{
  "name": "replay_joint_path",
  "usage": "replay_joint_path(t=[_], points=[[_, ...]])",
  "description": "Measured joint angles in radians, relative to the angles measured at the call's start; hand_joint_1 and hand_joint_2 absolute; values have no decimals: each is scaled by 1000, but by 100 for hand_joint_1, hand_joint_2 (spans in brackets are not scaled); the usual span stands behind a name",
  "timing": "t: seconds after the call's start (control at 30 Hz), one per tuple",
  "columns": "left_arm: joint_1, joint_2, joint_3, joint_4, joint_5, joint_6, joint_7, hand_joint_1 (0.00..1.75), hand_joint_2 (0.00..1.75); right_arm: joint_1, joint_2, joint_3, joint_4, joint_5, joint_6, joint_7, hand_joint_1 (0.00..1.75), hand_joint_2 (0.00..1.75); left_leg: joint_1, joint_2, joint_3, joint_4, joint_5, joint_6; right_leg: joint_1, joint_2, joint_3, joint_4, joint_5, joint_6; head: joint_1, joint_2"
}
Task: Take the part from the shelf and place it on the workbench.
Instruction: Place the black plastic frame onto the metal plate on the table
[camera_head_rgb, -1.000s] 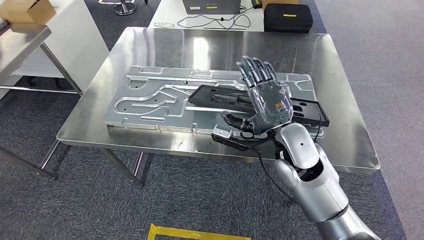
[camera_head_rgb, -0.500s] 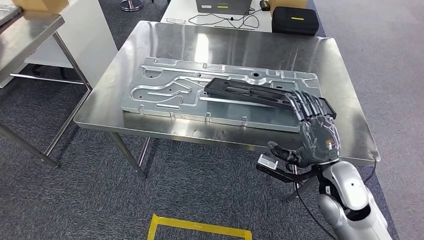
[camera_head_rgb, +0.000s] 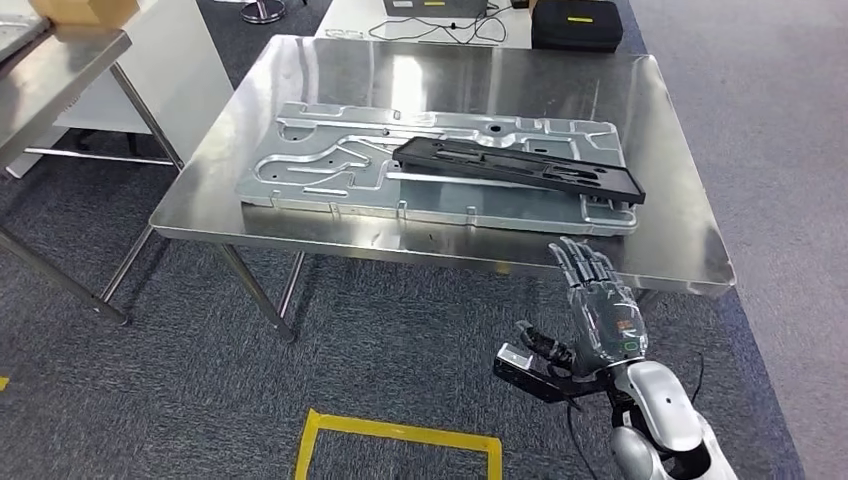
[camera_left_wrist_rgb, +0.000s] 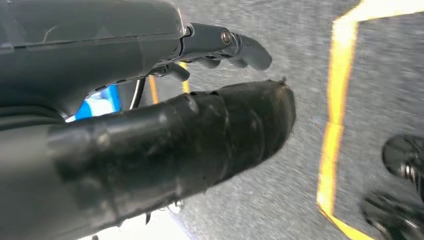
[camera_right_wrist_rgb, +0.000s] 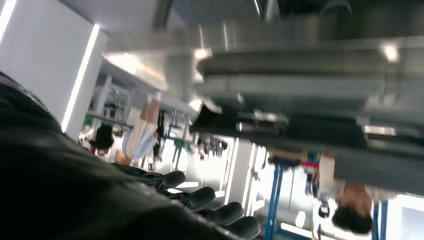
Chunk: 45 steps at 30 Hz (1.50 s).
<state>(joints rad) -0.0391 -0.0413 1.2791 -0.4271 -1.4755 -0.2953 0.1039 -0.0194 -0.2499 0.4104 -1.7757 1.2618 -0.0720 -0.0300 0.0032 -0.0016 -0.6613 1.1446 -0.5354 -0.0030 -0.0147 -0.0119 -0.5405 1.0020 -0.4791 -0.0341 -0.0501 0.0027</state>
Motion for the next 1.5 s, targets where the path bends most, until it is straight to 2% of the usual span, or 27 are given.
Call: replay_joint_path(t=[0.07,0.1,0.13,0.2,0.27,0.3,0.4,0.47,0.53,0.57,0.6,0.63,0.7,0.77,0.8,0.9,0.93,0.97,1.03,1.07,1.1,1.17,1.23,1.3,1.37,1.43,1.5], points=[[1,-4,0,-18,0,-3,0,0,0,24,13,0,9,3,0,0,0,0,4,0,-27,121,-68,-9,0,0,-27,3,18,0,0,0],[2,-6,0,-25,0,-4,0,0,0,31,18,0,13,3,0,0,0,0,5,0,-23,148,-69,-12,0,0,-39,5,27,1,0,0],[2,-8,0,-31,0,-5,0,0,0,37,22,0,16,4,0,0,0,0,7,0,-2,139,-51,-13,0,0,-51,9,34,4,0,0],[1,-10,0,-42,0,-6,0,0,0,42,29,0,21,4,0,0,0,0,10,-1,91,19,-2,-12,-2,1,-72,20,47,11,0,0],[2,-11,0,-51,-1,-6,0,0,0,45,33,0,23,4,0,0,0,0,7,-6,173,-110,8,-5,-1,2,-86,29,57,22,0,0],[2,-11,0,-54,-1,-6,0,0,0,46,35,0,24,4,0,0,0,0,4,-8,188,-140,3,1,-1,3,-89,31,64,29,0,0],[2,-13,0,-61,-1,-6,0,0,0,48,38,0,25,4,0,0,0,0,2,-3,178,-152,19,27,-2,5,-95,31,73,49,1,0],[1,-16,0,-65,-1,-6,0,0,0,50,39,-1,27,4,0,0,0,0,5,5,160,-157,41,50,-4,8,-115,83,10,57,1,0],[0,-19,0,-69,-2,-7,0,0,0,53,39,-2,30,4,10,4,0,0,1,14,134,-156,62,62,-6,10,-148,202,-91,63,2,0],[0,-20,0,-70,-3,-7,0,0,0,58,40,-5,33,3,21,10,0,0,-1,18,121,-155,72,64,-6,10,-159,261,-119,66,1,0],[1,-22,0,-73,-4,-8,-1,0,0,66,43,-9,36,2,36,18,0,0,-3,22,107,-153,82,64,-7,10,-159,299,-124,68,1,0],[1,-24,0,-76,-5,-9,-2,0,0,77,48,-16,41,-3,52,29,0,0,-5,26,93,-150,91,64,-7,9,-143,304,-108,68,1,0],[3,-29,0,-88,-7,-17,-5,0,0,100,67,-37,60,-33,90,63,0,0,-8,34,66,-140,105,60,-5,-2,-55,208,-56,61,1,0],[7,-41,0,-109,-10,-34,-10,0,0,123,104,-75,114,-86,121,100,0,0,-11,44,52,-130,115,53,5,-33,48,60,-52,47,1,0],[9,-47,0,-122,-11,-43,-11,0,0,133,126,-103,159,-105,123,107,0,0,-11,49,51,-127,120,48,10,-44,75,15,-60,41,1,0],[10,-63,1,-158,-14,-62,-13,0,0,144,194,-245,369,-130,106,97,0,0,-9,60,49,-128,130,28,12,-34,71,-17,-49,21,2,0],[10,-67,1,-164,-15,-64,-13,0,0,139,213,-318,462,-139,100,88,0,0,-8,52,44,-118,111,21,9,-30,62,-21,-36,14,2,0],[11,-70,1,-167,-16,-62,-12,0,0,129,228,-403,566,-157,92,80,0,0,-7,38,34,-90,74,15,5,-26,51,-25,-22,8,1,0],[13,-74,1,-169,-18,-53,-11,0,0,106,245,-600,782,-255,85,97,0,0,-3,15,7,16,-32,7,3,-19,23,-26,1,2,1,0],[14,-74,1,-169,-19,-48,-11,0,0,97,253,-707,881,-328,91,122,0,0,-1,11,-3,78,-69,5,3,-16,7,-24,12,4,1,0],[15,-74,1,-169,-19,-44,-11,0,0,91,260,-811,964,-404,99,146,0,0,1,10,-4,124,-81,3,2,-12,-8,-20,22,6,1,0],[18,-74,1,-169,-19,-36,-12,0,0,81,282,-1001,1090,-529,107,169,0,0,6,8,39,123,-43,0,-1,2,-42,-8,40,11,1,0],[21,-73,2,-170,-19,-30,-15,0,0,59,317,-1160,1170,-622,107,182,0,0,9,-17,138,-5,-5,4,-2,28,-76,9,58,18,1,0],[19,-75,2,-178,-18,-27,-17,0,0,37,365,-1286,1209,-660,106,203,0,0,9,-47,217,-132,-18,13,-3,53,-99,21,75,29,1,0],[14,-83,3,-195,-18,-27,-16,0,0,29,414,-1376,1222,-651,105,228,0,0,6,-44,233,-170,-28,24,-5,72,-107,19,96,45,1,0],[9,-96,3,-216,-18,-29,-14,0,0,27,455,-1438,1225,-618,108,243,0,0,6,-22,222,-176,-6,40,-8,73,-115,24,92,56,1,0],[7,-108,3,-236,-19,-31,-13,0,0,25,479,-1472,1220,-565,118,237,0,0,8,1,202,-184,21,55,-9,48,-134,87,11,59,3,0]])
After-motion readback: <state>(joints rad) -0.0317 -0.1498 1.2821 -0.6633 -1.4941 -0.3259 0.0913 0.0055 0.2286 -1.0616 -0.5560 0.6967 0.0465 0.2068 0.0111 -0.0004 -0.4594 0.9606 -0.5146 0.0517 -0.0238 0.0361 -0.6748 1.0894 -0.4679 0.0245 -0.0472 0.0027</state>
